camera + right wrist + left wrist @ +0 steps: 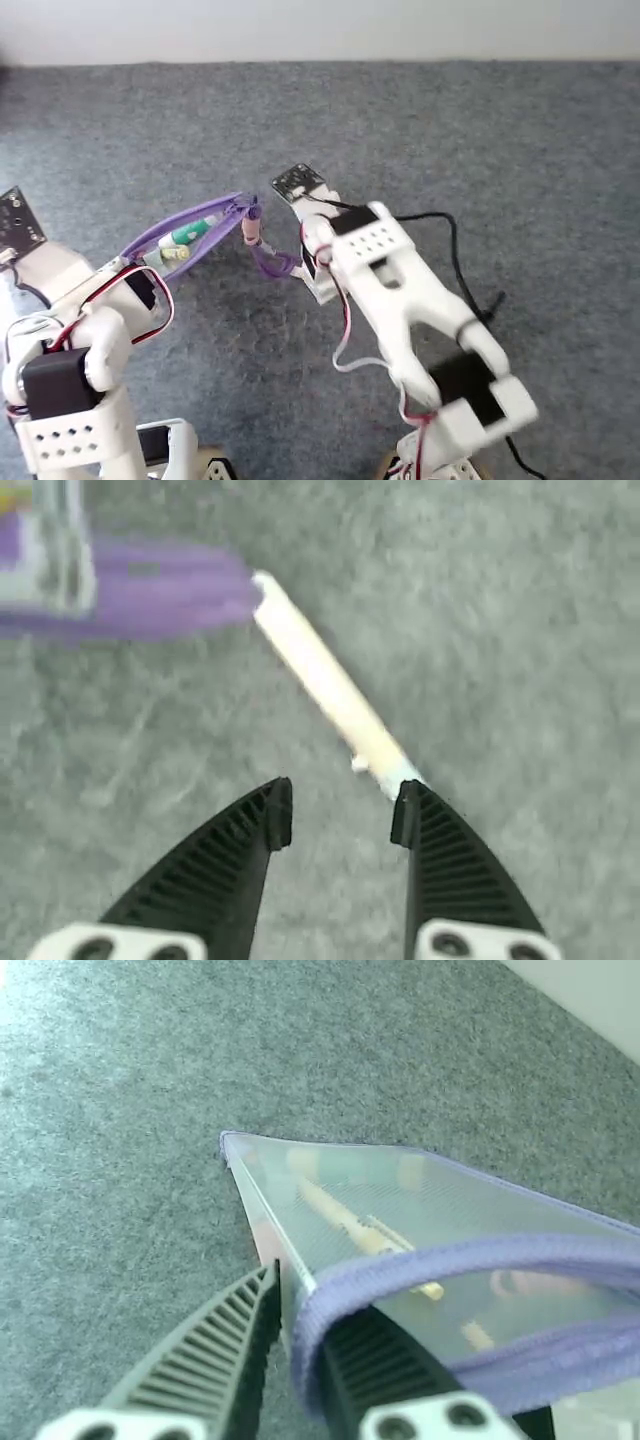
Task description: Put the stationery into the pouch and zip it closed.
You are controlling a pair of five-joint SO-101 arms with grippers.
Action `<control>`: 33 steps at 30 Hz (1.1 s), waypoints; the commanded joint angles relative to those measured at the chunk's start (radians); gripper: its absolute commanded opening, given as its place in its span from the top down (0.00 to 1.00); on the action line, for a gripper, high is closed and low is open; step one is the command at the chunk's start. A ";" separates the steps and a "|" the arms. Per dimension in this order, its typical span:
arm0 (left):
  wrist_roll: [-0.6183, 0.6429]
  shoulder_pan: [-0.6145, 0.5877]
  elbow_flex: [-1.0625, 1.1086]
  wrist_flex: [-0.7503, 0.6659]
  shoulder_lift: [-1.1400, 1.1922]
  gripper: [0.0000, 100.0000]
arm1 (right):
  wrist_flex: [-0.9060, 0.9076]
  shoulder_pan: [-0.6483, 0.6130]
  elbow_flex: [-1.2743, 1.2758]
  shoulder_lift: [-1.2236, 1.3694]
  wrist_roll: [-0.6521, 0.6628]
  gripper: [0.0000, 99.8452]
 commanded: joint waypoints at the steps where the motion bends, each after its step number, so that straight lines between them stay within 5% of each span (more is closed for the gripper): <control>1: 0.009 -0.005 -0.013 -0.021 -0.005 0.99 | 0.024 -0.012 -0.167 0.111 0.005 0.83; 18: 0.009 -0.005 -0.013 -0.021 -0.005 0.99 | 0.027 0.033 -0.374 0.444 -0.020 0.87; 21: 0.009 -0.005 -0.013 -0.023 -0.005 0.99 | 0.027 0.071 -0.374 0.443 0.011 1.00; 33: 0.009 -0.003 -0.013 -0.020 -0.005 0.99 | 0.297 0.191 -0.371 0.111 0.100 0.99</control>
